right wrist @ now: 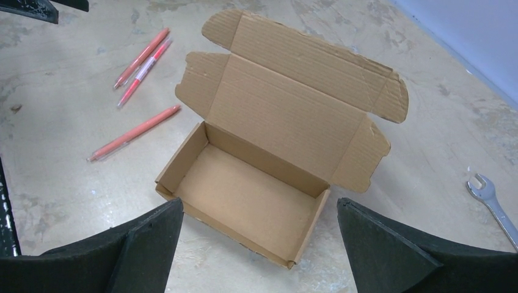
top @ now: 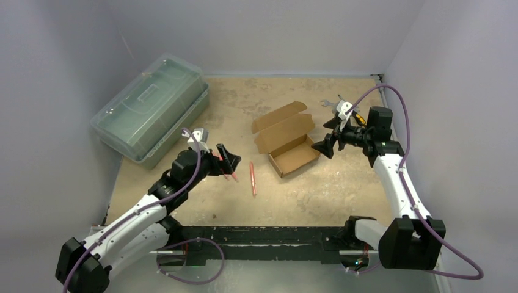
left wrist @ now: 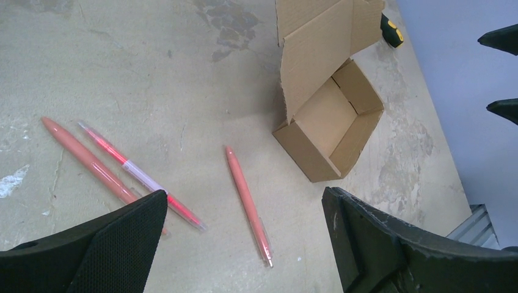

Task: Fold the paper box
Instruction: Pick up the product from the center of the board.

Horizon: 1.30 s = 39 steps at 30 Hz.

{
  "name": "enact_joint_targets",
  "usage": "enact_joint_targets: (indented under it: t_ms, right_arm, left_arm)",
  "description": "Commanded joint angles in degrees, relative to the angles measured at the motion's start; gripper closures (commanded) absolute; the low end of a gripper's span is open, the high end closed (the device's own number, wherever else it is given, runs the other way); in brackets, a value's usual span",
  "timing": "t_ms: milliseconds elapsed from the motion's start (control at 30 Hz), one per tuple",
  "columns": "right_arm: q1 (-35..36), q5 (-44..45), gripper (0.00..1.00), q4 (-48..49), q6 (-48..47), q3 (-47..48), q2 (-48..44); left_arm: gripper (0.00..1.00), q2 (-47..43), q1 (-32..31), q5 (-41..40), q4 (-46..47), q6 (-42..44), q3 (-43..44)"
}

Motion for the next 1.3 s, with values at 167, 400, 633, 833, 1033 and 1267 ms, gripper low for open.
enact_joint_targets:
  t_ms: [167, 400, 633, 833, 1033, 1267]
  right_arm:
    - [-0.1, 2.7, 0.01, 0.7, -0.8, -0.1, -1.5]
    - [-0.2, 4.2, 0.01, 0.9, -0.8, -0.1, -1.6]
    - [-0.2, 4.6, 0.01, 1.9, 0.0, -0.8, -2.2]
    - [-0.2, 4.4, 0.01, 2.2, 0.1, -0.9, -2.3]
    - [-0.2, 4.2, 0.01, 2.3, 0.1, -1.1, -2.3]
    - [-0.1, 4.5, 0.01, 2.5, 0.1, -1.2, -2.5]
  left_arm:
    - [0.02, 3.2, 0.4, -2.2, 2.4, -4.2, 0.9]
    - [0.02, 7.1, 0.4, -5.1, -3.1, -7.5, 4.3]
    - [0.02, 8.7, 0.4, -11.1, -5.3, -9.6, 5.6]
    - [0.04, 12.8, 0.4, -15.2, -6.7, -12.7, 7.1]
    - [0.17, 21.5, 0.4, -16.4, -13.7, -14.9, 14.1]
    - [0.51, 35.2, 0.3, -14.7, -24.3, -18.6, 25.2]
